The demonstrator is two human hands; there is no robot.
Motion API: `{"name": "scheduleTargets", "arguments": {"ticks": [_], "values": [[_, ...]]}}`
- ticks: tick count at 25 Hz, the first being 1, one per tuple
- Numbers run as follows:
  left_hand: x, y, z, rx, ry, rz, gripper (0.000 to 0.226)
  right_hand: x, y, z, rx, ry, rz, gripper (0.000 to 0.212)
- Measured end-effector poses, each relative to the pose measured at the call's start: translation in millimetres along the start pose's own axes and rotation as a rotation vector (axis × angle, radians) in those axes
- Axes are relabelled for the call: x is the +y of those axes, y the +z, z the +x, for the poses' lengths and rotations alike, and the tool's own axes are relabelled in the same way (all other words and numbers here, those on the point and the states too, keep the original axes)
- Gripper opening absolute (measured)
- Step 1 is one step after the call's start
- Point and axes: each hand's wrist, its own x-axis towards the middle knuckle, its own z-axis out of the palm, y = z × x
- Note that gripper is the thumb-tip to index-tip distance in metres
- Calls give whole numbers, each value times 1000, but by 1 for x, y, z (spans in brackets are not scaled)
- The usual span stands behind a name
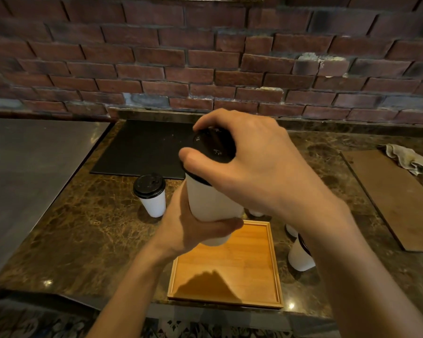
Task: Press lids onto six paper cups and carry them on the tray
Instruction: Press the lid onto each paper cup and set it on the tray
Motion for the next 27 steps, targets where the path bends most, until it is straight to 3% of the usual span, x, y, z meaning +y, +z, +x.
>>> {"name": "scheduleTargets", "arguments": {"ticks": [2,4,7,9,12,13,15,17,19,21,24,26,27], "values": [[3,-7,-1,-115,-3,6,60,-3,-4,3,-116,-172,-67,43],[6,-14,-3,-258,24,4,63,-2,-13,7,-267,-335,119,37],[8,-17,-3,-331,-36,-82,58,9,-25,11,-402,-293,426,35],[10,-11,-1,-213,-50,-87,53,7,-17,8,-288,-163,264,37],[11,2,1,-51,50,84,50,-12,7,-2,33,-11,-216,41],[10,1,1,-26,69,110,49,-17,7,-1,72,0,-236,39],[8,-11,1,-63,40,55,53,-15,-5,7,-56,-160,-35,32],[7,-23,1,-247,-60,-46,69,-8,-19,15,-314,-295,281,29],[6,-26,-1,-281,-61,-90,71,-4,-23,16,-361,-294,391,26],[7,-20,2,-173,-12,-87,64,-8,-11,16,-238,-154,231,23],[8,-9,9,-16,95,50,58,-17,17,18,3,35,-199,33],[8,-14,12,32,73,51,62,-17,18,22,31,11,-222,34],[7,-20,13,-2,34,-4,58,-13,12,25,-37,-55,-128,32]]}}
